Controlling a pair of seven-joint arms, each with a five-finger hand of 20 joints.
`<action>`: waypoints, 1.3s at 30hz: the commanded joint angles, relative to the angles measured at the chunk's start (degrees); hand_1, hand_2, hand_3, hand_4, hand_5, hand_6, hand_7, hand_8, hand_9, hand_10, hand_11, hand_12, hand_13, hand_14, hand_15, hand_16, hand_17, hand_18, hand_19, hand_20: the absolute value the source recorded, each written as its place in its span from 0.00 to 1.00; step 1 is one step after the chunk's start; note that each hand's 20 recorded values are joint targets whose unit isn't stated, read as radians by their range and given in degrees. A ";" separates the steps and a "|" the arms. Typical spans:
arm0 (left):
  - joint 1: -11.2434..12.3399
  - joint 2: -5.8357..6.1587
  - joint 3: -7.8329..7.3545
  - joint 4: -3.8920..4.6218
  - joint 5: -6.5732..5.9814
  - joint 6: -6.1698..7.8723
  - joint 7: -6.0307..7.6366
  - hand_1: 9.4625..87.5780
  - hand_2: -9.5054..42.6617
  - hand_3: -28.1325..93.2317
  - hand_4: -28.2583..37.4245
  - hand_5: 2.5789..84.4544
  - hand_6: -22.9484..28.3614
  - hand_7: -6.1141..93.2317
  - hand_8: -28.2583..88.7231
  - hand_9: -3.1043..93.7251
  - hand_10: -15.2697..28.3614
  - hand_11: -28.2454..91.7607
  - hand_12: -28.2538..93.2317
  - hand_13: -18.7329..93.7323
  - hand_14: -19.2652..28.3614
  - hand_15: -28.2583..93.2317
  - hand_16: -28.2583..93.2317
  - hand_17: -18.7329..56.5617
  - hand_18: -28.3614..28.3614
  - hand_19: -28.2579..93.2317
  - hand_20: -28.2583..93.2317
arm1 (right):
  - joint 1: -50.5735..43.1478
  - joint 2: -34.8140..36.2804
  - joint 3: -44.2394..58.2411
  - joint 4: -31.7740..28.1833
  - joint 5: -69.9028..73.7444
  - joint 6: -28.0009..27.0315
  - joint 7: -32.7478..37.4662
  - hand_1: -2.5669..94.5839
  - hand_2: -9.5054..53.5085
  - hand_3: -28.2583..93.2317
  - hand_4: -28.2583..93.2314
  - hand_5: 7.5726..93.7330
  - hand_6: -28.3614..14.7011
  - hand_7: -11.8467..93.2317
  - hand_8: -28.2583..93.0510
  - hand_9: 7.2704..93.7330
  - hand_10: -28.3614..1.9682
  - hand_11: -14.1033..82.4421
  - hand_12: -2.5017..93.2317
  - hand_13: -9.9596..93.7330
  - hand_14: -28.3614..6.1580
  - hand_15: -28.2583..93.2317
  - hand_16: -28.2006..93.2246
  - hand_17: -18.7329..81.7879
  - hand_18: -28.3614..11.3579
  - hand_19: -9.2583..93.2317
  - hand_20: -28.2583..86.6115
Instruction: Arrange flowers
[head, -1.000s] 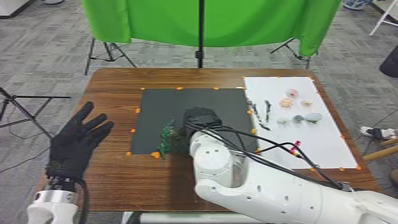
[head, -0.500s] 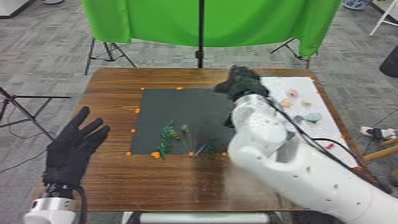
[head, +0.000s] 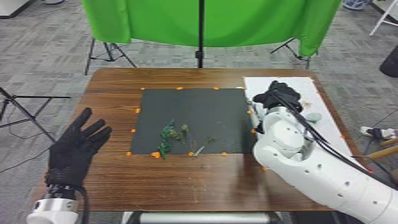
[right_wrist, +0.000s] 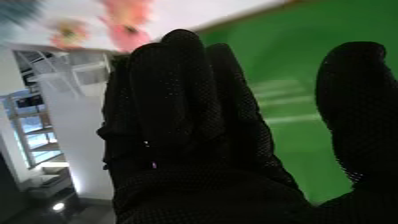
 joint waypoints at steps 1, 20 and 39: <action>-0.13 -1.27 -0.15 0.36 0.40 -0.28 -1.59 0.19 0.29 0.91 0.06 0.36 0.56 0.18 0.14 0.37 0.79 0.40 0.30 0.38 0.97 0.59 0.15 0.11 1.00 0.68 0.22 | 0.07 -0.15 -1.63 3.02 2.45 -5.51 0.04 0.33 0.05 0.85 0.02 0.61 0.46 0.29 0.13 0.65 0.27 0.61 0.19 0.69 0.33 0.84 0.33 0.44 0.00 0.91 0.41; -1.27 -2.31 -0.37 0.43 1.20 -0.84 -3.19 0.19 0.28 0.91 0.06 0.36 0.56 0.18 0.14 0.37 0.78 0.41 0.29 0.38 0.96 0.59 0.15 0.11 1.00 0.68 0.21 | 5.88 -5.80 -12.12 10.84 3.83 -19.38 -0.37 0.40 0.00 0.85 0.01 0.70 0.52 0.32 0.12 0.69 0.34 0.63 0.20 0.72 0.37 0.85 0.34 0.45 0.00 0.91 0.46; -0.58 -2.69 -0.73 0.19 1.31 -0.61 -2.65 0.20 0.28 0.91 0.06 0.36 0.57 0.19 0.14 0.37 0.79 0.41 0.29 0.37 0.97 0.60 0.14 0.11 1.00 0.69 0.20 | 7.17 -1.35 -11.68 8.69 -4.20 -5.48 -2.31 0.60 0.00 0.81 0.00 0.93 0.60 0.37 0.30 0.92 0.60 0.61 0.31 0.88 0.58 0.84 0.40 0.55 0.08 1.00 0.52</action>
